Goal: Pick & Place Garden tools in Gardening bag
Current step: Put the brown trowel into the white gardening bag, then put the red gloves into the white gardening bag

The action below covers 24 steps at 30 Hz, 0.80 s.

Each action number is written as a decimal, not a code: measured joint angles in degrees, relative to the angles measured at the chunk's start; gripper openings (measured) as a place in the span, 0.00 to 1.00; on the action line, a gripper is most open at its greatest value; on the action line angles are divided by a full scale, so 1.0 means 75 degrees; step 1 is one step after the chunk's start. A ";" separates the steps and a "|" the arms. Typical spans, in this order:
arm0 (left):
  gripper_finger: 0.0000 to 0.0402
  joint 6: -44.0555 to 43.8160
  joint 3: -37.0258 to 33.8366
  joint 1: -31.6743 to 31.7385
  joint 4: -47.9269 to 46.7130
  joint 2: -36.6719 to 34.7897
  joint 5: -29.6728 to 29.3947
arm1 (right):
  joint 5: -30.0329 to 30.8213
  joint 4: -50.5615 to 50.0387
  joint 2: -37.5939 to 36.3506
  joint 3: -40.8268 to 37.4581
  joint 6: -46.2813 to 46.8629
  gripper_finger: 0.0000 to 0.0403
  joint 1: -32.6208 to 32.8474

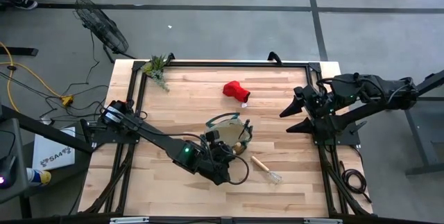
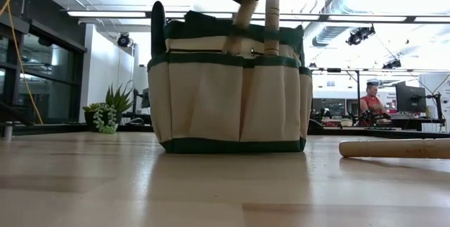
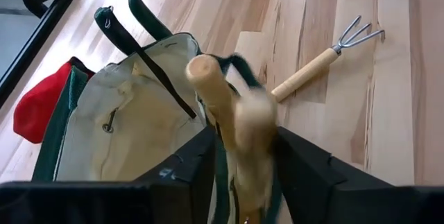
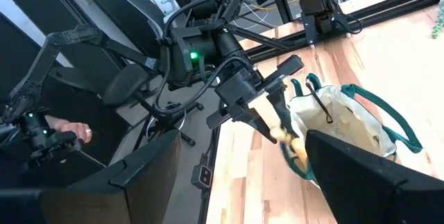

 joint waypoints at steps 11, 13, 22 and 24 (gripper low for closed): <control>0.35 0.0011 0.0004 0.0000 -0.0172 -0.0069 -0.0035 | -0.0001 -0.0079 0.0000 0.0000 -0.0002 0.75 0.0000; 0.35 -0.0003 0.0015 -0.0002 -0.0215 -0.0128 -0.0112 | -0.0001 -0.0080 0.0000 0.0000 -0.0001 0.75 0.0000; 0.35 -0.0016 0.0178 -0.0003 -0.0742 -0.0688 -0.0456 | 0.0000 -0.0294 -0.0057 -0.0003 0.0031 0.75 0.0000; 0.35 -0.0068 0.0182 -0.0003 -0.0819 -0.0824 -0.0494 | 0.0013 -0.0446 -0.0090 -0.0003 0.0090 0.75 0.0000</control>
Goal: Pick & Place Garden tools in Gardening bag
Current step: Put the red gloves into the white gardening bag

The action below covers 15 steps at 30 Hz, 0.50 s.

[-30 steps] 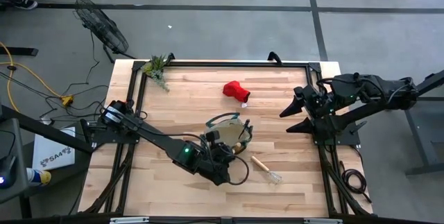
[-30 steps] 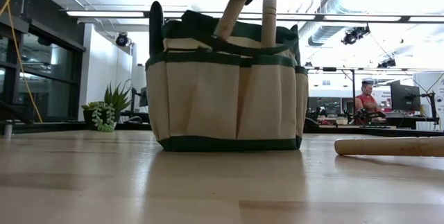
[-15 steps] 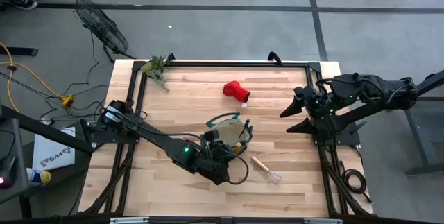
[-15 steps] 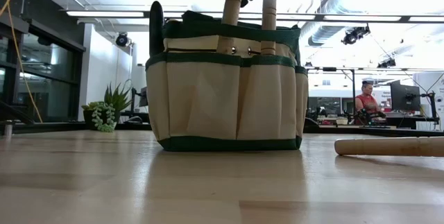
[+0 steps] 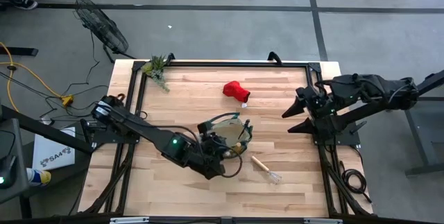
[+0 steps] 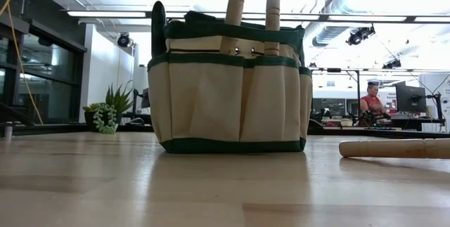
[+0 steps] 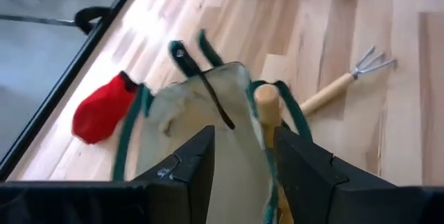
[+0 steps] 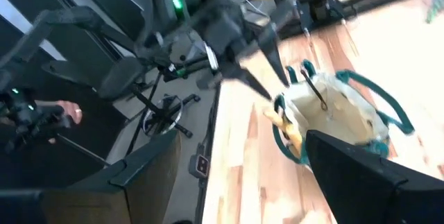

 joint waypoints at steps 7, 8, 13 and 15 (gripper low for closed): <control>0.35 -0.0753 -0.0004 0.0513 -0.0846 -0.0339 -0.0229 | -0.0006 -0.0501 -0.0018 0.0000 0.0361 0.75 0.0000; 0.35 -0.0859 0.0007 0.0689 -0.0941 -0.0342 -0.0082 | -0.0006 -0.0586 -0.0018 0.0000 0.0420 0.75 0.0000; 0.35 -0.0863 -0.0010 0.1821 -0.1433 -0.0321 0.1639 | 0.0004 -0.1092 -0.0017 0.0000 0.0692 0.75 0.0000; 0.35 -0.0682 -0.0010 0.2269 -0.1377 -0.0321 0.2345 | 0.0014 -0.1289 -0.0015 0.0000 0.0802 0.75 0.0000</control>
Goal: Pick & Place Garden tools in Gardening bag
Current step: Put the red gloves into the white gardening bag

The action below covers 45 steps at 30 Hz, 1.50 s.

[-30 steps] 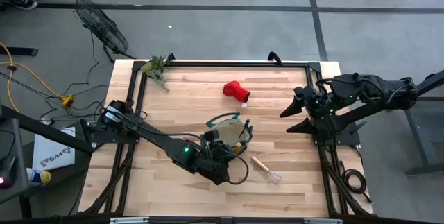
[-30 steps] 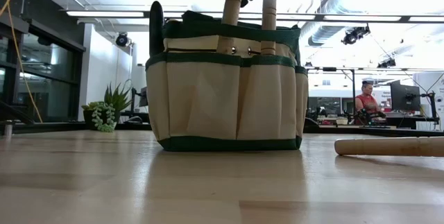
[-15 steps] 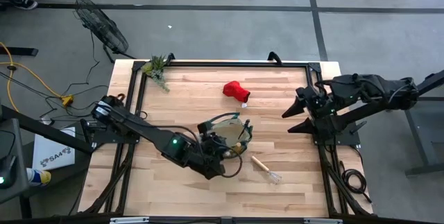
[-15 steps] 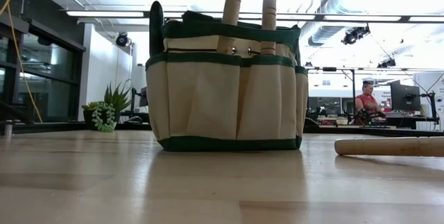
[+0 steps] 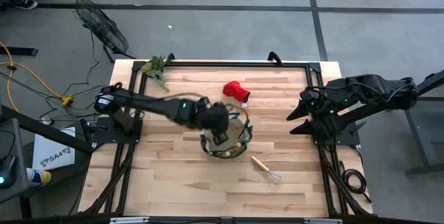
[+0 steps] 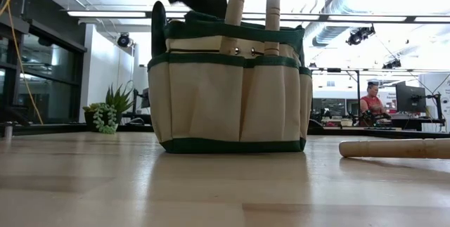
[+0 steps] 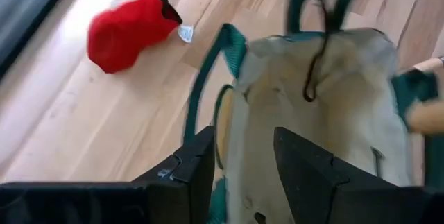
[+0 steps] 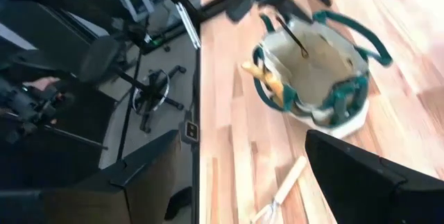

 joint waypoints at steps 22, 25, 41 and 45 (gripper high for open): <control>0.35 0.7357 0.0046 0.1523 0.1304 0.0140 0.2633 | 0.1657 -0.0536 0.0038 -0.0376 0.2044 0.75 0.0374; 0.35 0.7946 0.0032 0.1531 0.1235 0.0201 0.2655 | 0.2143 -0.0221 0.0041 -0.0814 0.2911 0.75 0.0723; 0.35 0.8906 0.0031 0.1851 0.1405 0.0737 0.2563 | 0.3737 0.0884 0.0114 -0.1856 0.6170 0.75 0.2151; 0.35 0.8380 0.0044 0.2522 0.1288 0.0679 0.2986 | 0.3844 0.1054 0.0160 -0.1856 0.6339 0.75 0.2347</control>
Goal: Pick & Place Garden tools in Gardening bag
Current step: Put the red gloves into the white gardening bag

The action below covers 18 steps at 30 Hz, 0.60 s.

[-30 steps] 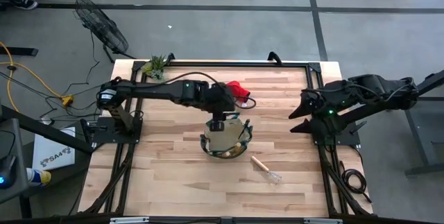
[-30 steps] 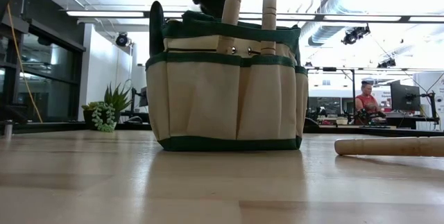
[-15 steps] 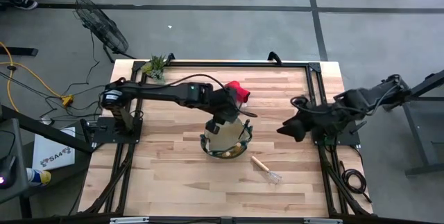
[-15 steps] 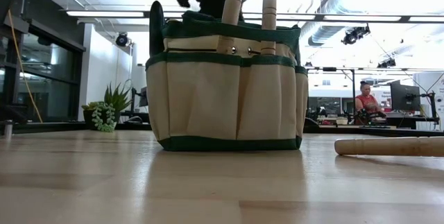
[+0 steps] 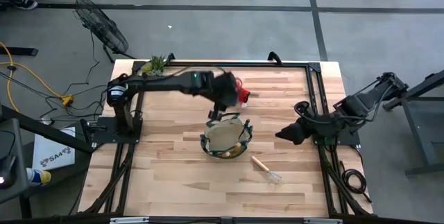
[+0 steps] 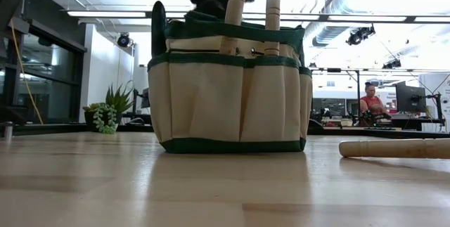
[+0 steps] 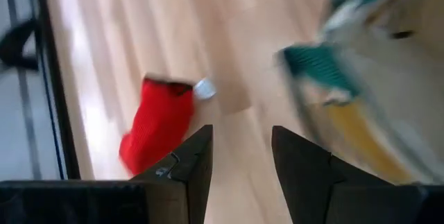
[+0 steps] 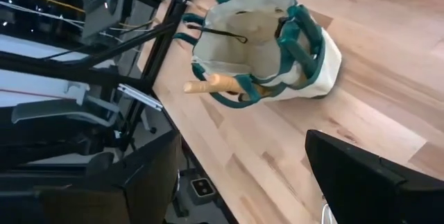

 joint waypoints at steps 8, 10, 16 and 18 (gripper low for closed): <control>0.35 0.0351 0.0003 0.1352 -0.0034 -0.0061 0.0228 | 0.0333 0.0113 0.0198 0.0000 0.0003 0.75 0.0113; 0.36 0.0672 0.0012 0.1595 0.0211 0.0050 0.0309 | 0.0342 0.0115 0.0242 0.0000 0.0003 0.75 0.0110; 0.45 0.1751 0.0000 0.1970 0.0293 0.0466 0.0861 | 0.0339 0.0133 0.0268 0.0000 0.0149 0.75 0.0110; 0.52 0.2027 0.0000 0.1993 0.0483 0.0669 0.0609 | 0.0339 0.0139 0.0268 0.0000 0.0175 0.75 0.0110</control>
